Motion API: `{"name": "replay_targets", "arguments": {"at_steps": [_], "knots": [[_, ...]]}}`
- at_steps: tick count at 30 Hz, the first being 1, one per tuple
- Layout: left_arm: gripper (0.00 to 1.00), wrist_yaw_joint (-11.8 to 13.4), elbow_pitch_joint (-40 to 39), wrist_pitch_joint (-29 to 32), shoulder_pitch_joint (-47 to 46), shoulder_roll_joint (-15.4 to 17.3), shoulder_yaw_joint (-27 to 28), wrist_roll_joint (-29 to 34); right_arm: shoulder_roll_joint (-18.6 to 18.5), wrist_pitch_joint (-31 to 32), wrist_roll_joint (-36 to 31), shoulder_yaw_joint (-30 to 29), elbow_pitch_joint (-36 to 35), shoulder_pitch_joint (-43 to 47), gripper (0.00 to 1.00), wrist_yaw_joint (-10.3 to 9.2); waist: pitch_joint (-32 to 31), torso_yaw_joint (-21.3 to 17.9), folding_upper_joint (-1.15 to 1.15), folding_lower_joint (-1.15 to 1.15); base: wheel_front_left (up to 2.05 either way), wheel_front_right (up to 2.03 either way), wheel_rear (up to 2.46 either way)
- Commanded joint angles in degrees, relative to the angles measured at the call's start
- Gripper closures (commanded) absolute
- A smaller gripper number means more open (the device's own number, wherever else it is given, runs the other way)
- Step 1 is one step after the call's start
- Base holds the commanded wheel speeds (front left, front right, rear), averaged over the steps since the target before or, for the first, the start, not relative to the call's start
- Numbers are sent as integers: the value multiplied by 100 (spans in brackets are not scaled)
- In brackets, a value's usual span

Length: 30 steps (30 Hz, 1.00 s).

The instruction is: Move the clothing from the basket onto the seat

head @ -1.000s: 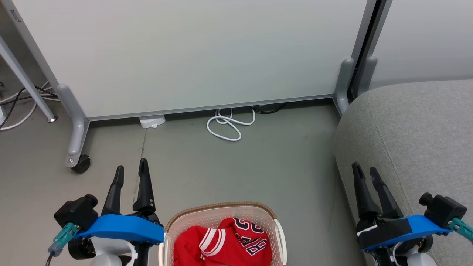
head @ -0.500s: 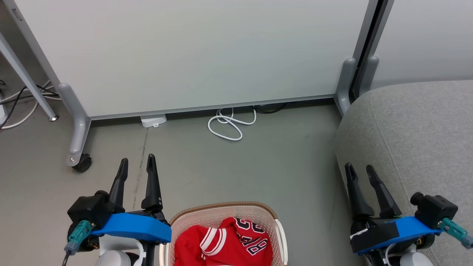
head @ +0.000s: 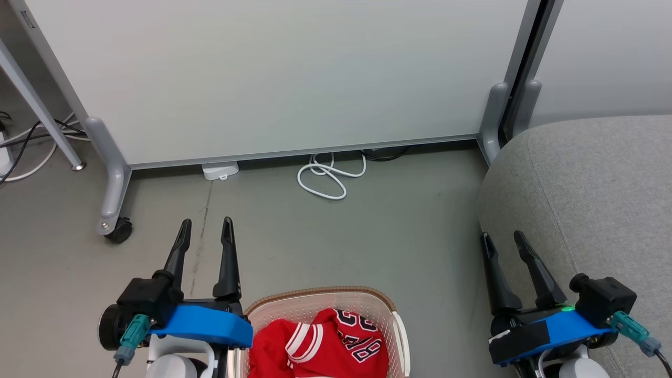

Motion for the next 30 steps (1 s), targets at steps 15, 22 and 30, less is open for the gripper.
{"name": "replay_targets", "arguments": {"at_steps": [15, 22, 30], "knots": [[0, 21, 18, -203, -120, 11, -124, 761, -34, -210, -755, 125, -67, -74, 0, 13, 4, 27, 0, 0, 0, 0, 0], [0, 23, 74, -284, -139, 1, -178, 1066, -35, -286, -1049, 165, -51, -69, 0, 14, 14, 44, 0, 0, 0, 0, 0], [0, 13, 202, -358, -160, -7, -243, 1394, -35, -366, -1373, 165, 79, -84, 0, 15, 34, 65, 0, 0, 0, 0, 0]]}}
